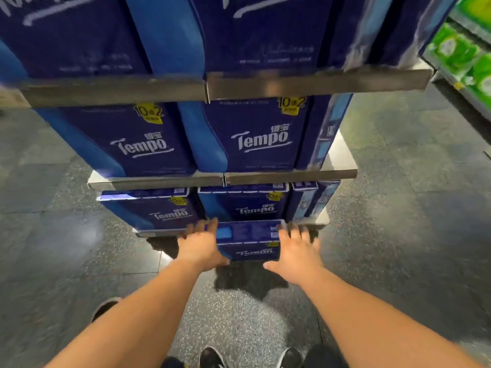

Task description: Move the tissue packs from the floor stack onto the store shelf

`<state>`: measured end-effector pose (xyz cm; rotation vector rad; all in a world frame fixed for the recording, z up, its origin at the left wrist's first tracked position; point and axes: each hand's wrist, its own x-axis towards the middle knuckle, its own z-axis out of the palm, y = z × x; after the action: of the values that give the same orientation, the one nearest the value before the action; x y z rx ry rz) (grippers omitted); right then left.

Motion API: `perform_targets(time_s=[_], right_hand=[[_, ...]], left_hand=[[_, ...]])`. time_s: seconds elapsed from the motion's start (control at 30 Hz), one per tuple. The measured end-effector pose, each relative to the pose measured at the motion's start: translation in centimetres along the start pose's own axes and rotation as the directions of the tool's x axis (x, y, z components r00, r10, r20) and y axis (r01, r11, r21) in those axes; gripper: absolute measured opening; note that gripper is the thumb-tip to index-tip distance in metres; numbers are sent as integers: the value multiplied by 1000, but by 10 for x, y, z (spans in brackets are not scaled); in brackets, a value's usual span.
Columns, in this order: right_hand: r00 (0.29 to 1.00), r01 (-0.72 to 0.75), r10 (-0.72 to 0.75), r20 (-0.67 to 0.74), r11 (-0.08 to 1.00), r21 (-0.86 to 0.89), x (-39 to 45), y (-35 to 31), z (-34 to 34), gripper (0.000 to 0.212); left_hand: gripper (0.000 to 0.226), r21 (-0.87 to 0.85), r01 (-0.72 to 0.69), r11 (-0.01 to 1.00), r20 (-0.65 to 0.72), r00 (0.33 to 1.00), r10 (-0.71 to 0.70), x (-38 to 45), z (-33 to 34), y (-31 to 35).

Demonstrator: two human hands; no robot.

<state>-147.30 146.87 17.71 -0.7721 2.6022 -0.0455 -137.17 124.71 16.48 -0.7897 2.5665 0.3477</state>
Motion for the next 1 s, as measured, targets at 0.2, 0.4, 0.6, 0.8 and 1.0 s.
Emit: perform_targets(time_s=[0.2, 0.4, 0.6, 0.8, 1.0], right_hand=[[1000, -12, 12, 14, 1000, -1, 121, 15, 129, 109], [999, 21, -18, 45, 996, -82, 220, 39, 228, 120], [997, 46, -38, 71, 992, -120, 241, 55, 244, 125], [997, 53, -49, 54, 996, -76, 234, 56, 221, 127], [995, 70, -61, 83, 992, -108, 262, 60, 237, 131]], left_hand=[[133, 36, -36, 999, -13, 999, 37, 131, 123, -22], [143, 148, -82, 986, -6, 996, 84, 220, 217, -31], [147, 169, -90, 981, 45, 995, 84, 247, 228, -31], [146, 199, -77, 977, 65, 996, 65, 241, 206, -30], [148, 213, -37, 976, 42, 999, 29, 256, 227, -41]])
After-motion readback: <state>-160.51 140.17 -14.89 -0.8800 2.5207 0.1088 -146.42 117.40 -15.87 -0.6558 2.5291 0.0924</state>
